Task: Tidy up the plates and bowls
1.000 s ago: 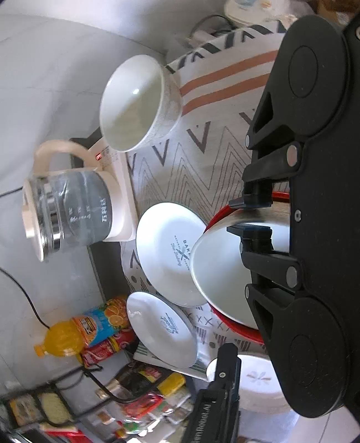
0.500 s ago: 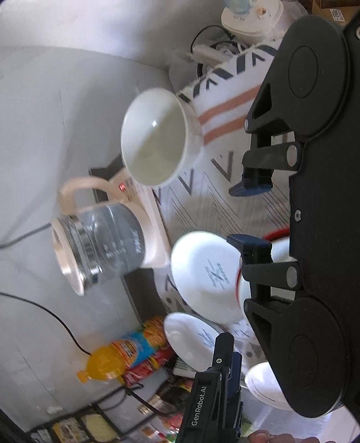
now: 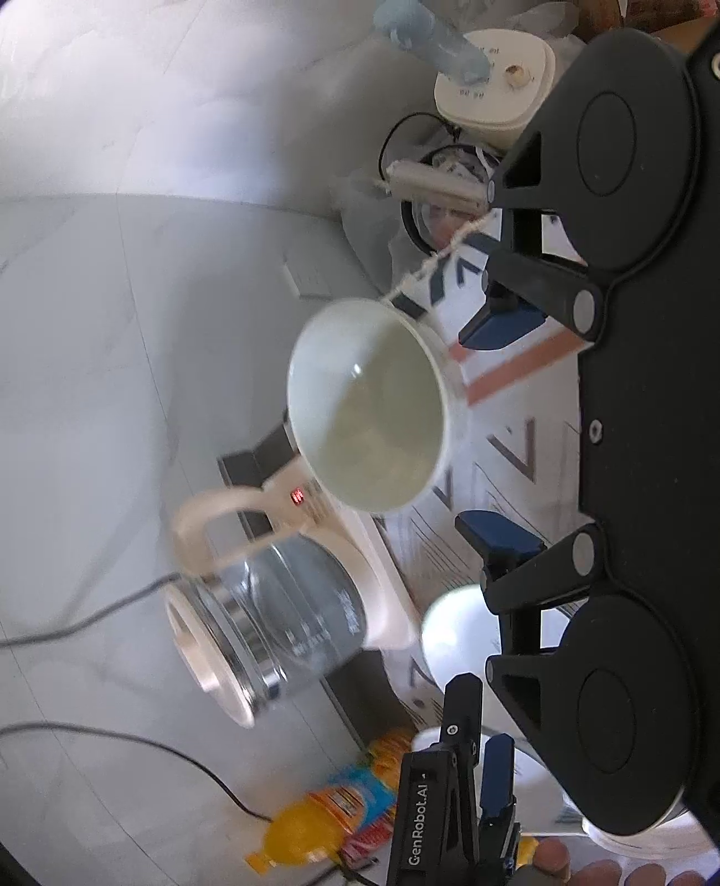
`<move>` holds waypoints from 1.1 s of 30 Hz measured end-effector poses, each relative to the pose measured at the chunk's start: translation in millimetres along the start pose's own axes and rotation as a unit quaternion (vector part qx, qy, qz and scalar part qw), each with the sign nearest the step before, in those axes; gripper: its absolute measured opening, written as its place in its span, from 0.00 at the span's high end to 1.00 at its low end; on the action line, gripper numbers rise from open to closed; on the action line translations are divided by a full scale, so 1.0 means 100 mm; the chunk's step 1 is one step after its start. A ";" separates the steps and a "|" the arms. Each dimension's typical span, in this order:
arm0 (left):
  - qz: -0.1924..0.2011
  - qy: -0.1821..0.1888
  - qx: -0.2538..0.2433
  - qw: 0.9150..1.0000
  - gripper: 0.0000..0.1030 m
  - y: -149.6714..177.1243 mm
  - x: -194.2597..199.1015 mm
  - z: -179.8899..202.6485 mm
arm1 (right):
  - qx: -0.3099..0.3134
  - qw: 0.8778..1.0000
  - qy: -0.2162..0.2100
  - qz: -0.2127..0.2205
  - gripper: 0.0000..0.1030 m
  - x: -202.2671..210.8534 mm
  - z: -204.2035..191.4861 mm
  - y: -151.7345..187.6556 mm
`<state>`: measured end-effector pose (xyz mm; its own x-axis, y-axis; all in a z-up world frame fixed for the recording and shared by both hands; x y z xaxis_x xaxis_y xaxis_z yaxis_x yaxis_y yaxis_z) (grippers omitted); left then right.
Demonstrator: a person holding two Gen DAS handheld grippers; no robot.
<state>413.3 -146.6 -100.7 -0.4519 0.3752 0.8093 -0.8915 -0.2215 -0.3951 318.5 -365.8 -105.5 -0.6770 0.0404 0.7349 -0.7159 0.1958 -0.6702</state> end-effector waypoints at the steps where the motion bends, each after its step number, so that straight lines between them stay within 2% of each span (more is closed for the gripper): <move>1: -0.001 0.002 -0.003 1.000 0.32 -0.03 -0.04 0.03 | -0.005 1.000 0.003 0.001 0.38 -0.03 0.02 -0.02; 11: -0.011 0.024 -0.038 0.999 0.32 -0.27 -0.55 0.30 | -0.049 0.998 0.035 0.001 0.39 -0.32 0.22 -0.17; 18: -0.030 0.034 -0.050 0.998 0.36 -0.35 -0.97 0.44 | -0.067 0.996 0.050 -0.012 0.45 -0.55 0.27 -0.21; 25: -0.037 0.028 -0.051 0.998 0.41 -0.39 -1.30 0.49 | -0.085 0.994 0.055 -0.032 0.52 -0.81 0.33 -0.19; 28: -0.040 0.020 -0.045 0.998 0.45 -0.40 -1.40 0.48 | -0.088 0.994 0.056 -0.036 0.52 -0.91 0.33 -0.19; 33: -0.047 0.013 -0.042 0.998 0.66 -0.40 -1.53 0.50 | -0.090 0.994 0.045 -0.039 0.52 -1.03 0.32 -0.20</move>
<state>519.7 -240.5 -187.1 -0.3651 0.4143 0.8337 -0.9292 -0.1075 -0.3535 397.1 -405.5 -171.1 -0.5965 0.1044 0.7958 -0.7181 0.3735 -0.5872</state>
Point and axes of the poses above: each gripper's, at about its wrist camera, not at the fingertips, and x roughly against the way its jaws point, z to its right, y to its underside, the point moved 1 cm from there along -x, roughly the way its jaws point, and after that the axes turned 9 degrees about y, right-handed, at the moved point
